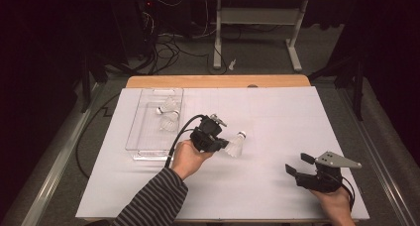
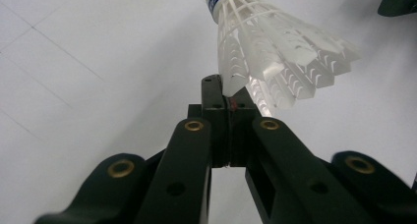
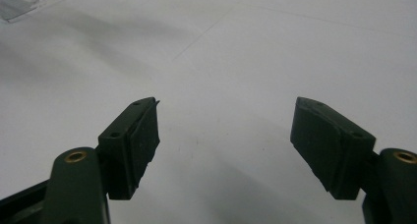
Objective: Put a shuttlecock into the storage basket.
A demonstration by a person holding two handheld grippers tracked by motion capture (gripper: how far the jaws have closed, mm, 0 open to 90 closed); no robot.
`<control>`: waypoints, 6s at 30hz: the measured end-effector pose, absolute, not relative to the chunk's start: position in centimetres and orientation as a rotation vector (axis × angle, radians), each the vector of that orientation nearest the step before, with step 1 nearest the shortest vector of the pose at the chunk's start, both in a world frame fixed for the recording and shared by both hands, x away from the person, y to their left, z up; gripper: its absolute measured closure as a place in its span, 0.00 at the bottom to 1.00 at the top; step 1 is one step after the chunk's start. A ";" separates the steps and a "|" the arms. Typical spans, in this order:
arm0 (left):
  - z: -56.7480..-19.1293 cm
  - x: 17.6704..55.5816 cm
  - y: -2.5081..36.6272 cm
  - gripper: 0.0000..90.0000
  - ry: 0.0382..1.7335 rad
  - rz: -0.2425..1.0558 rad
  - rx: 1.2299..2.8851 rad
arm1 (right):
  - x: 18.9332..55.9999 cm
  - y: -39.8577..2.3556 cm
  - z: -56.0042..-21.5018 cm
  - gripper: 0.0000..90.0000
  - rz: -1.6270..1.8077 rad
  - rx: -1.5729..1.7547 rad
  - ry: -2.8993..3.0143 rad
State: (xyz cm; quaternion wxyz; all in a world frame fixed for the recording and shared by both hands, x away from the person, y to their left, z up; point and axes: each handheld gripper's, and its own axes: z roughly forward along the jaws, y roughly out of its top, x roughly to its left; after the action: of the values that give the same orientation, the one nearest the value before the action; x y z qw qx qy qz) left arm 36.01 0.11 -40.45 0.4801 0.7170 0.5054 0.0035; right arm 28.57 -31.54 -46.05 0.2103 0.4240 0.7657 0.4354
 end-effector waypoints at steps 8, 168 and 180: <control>-40.0 35.9 0.9 1.00 1.238 0.021 1.736 | 28.6 -31.5 -46.1 0.30 1.209 1.178 2.130; -37.0 36.1 14.3 1.00 1.430 0.194 1.475 | 28.6 -31.5 -46.1 0.30 1.203 1.183 2.133; -36.9 36.2 15.4 1.00 1.447 0.210 1.449 | 28.6 -31.5 -46.1 0.30 1.203 1.186 2.132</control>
State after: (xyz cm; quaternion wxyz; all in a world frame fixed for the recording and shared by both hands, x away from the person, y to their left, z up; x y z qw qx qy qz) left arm 36.17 15.44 -36.89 0.5154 0.6034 0.6023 0.0872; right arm 28.60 -31.47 -46.09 0.2090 0.4263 0.7665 0.4325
